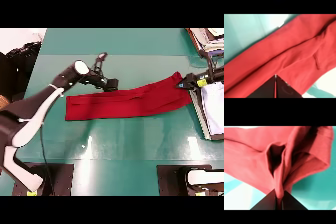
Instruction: Fold the shirts.
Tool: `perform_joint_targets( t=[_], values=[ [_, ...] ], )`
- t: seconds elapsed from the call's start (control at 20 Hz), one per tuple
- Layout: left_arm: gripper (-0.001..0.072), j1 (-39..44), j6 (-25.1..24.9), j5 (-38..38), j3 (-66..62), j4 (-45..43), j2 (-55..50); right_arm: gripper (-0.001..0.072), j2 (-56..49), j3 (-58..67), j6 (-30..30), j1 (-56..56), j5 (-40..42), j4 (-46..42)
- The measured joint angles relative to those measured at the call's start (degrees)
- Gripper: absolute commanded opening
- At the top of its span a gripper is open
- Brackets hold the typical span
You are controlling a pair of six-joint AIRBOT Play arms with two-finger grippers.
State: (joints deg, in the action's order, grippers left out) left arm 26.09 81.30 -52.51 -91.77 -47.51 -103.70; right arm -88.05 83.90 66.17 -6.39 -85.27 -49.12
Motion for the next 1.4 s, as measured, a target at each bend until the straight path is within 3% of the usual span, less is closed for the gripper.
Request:
perform_joint_targets(
  t=[0.45, 0.85, 1.2, 1.4],
  values=[
    [0.0033, 5.46, 1.2, -2.36, -5.79, -0.66, -7.85, 0.0018, 1.95, 19.78, 9.68, 13.73, -0.87, 0.0],
    [0.0032, 5.11, 1.25, -5.18, -6.12, -3.04, -7.67, 0.0018, -3.54, 31.34, 12.15, 23.87, -1.25, -0.09],
    [0.0032, -4.52, 1.31, -14.23, -6.14, -14.16, 1.55, 0.0019, -5.55, 31.26, 10.51, 33.0, 4.26, -0.02],
    [0.0033, -14.78, 1.27, -18.29, -6.14, -21.55, 11.08, 0.0023, -9.51, 32.11, 8.48, 43.54, 12.74, 0.15]
  ],
)
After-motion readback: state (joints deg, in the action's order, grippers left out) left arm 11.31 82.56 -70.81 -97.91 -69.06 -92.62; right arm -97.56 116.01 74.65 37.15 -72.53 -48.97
